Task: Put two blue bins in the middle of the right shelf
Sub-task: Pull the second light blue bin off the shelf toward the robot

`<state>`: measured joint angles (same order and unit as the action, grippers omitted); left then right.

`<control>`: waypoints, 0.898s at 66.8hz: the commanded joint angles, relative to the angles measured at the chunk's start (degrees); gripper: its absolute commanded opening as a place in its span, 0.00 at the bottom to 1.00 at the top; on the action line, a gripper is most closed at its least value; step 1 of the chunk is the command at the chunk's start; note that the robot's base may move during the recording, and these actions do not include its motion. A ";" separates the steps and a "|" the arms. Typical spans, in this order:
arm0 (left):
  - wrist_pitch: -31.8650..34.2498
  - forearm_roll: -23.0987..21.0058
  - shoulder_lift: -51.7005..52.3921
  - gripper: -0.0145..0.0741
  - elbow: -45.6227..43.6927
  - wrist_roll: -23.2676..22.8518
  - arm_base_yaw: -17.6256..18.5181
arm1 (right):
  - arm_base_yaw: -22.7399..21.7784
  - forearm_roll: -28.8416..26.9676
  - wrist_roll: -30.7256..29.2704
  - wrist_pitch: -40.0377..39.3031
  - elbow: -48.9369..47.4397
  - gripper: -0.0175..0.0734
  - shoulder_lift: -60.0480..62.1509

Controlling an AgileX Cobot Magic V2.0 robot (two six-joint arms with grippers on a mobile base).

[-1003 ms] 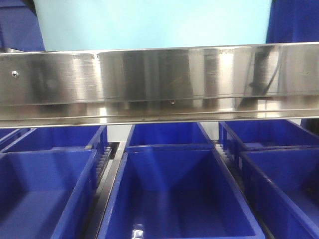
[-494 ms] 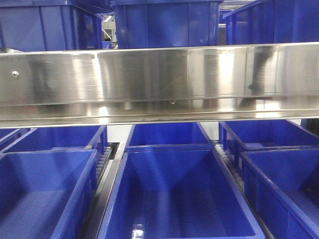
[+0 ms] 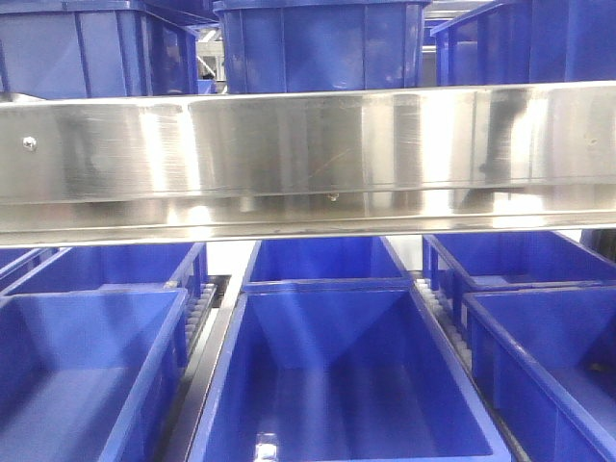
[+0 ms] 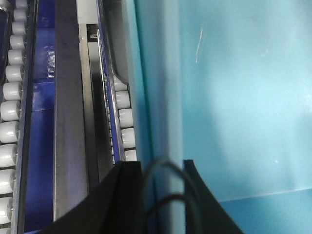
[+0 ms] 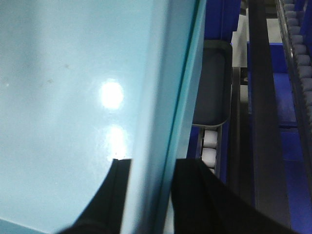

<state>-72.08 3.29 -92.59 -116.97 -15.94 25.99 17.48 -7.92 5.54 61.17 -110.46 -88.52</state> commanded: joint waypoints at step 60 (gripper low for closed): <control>3.00 -0.08 1.35 0.04 -0.91 0.81 0.04 | -0.14 1.06 -0.01 -5.09 -1.14 0.02 1.00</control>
<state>-72.08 3.29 -92.59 -116.97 -16.07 25.99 17.48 -7.92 5.64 61.17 -110.46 -88.52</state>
